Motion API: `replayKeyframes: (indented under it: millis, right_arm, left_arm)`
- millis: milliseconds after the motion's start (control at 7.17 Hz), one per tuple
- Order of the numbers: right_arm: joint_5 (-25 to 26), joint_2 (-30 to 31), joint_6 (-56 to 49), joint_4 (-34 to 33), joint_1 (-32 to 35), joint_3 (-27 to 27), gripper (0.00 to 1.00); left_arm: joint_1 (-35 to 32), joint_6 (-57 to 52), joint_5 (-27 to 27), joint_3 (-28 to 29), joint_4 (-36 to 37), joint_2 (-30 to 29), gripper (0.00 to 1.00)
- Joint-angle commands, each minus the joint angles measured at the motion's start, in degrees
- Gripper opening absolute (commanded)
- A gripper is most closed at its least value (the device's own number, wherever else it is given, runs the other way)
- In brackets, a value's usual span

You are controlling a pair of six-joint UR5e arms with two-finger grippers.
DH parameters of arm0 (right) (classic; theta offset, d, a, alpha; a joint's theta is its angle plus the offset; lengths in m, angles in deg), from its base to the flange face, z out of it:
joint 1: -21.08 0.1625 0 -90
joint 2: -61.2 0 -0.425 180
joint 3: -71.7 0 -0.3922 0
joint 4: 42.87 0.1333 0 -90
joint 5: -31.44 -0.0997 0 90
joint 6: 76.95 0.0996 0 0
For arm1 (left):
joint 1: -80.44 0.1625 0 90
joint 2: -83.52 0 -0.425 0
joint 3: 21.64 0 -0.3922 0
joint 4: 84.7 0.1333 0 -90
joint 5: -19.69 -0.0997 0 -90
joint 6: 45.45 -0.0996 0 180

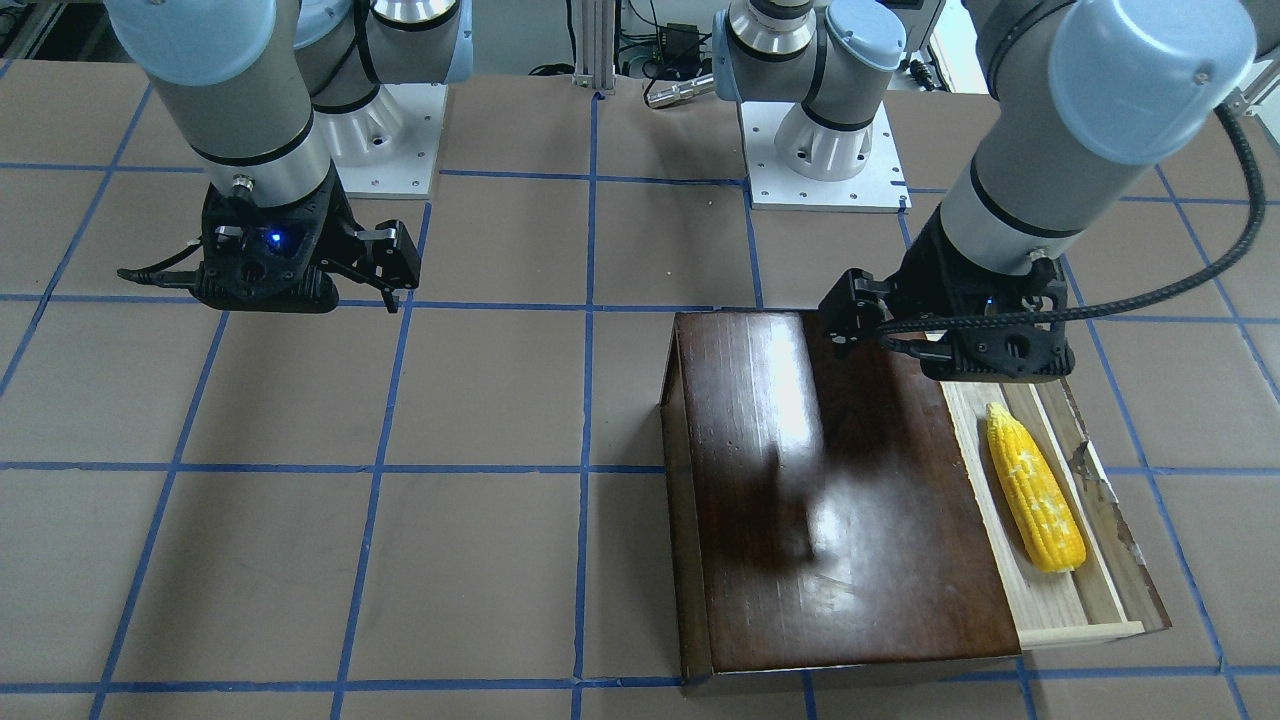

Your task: Open drawer and put corn inside

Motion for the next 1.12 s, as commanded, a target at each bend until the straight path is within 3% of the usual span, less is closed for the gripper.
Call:
replayKeyframes:
  millis: [0, 279, 977]
  right_arm:
    - [0.1, 0.0, 0.0, 0.1, 0.0, 0.0, 1.0]
    - [0.2, 0.0, 0.0, 0.1, 0.0, 0.0, 1.0]
    - [0.2, 0.1, 0.0, 0.1, 0.0, 0.0, 1.0]
  left_arm:
    - [-0.7, 1.1, 0.2, -6.8, 2.7, 4.4, 1.0]
    - [-0.4, 0.4, 0.2, -11.7, 7.2, 7.3, 1.0]
    - [0.4, 0.4, 0.3, -11.7, 7.7, 7.9, 1.0]
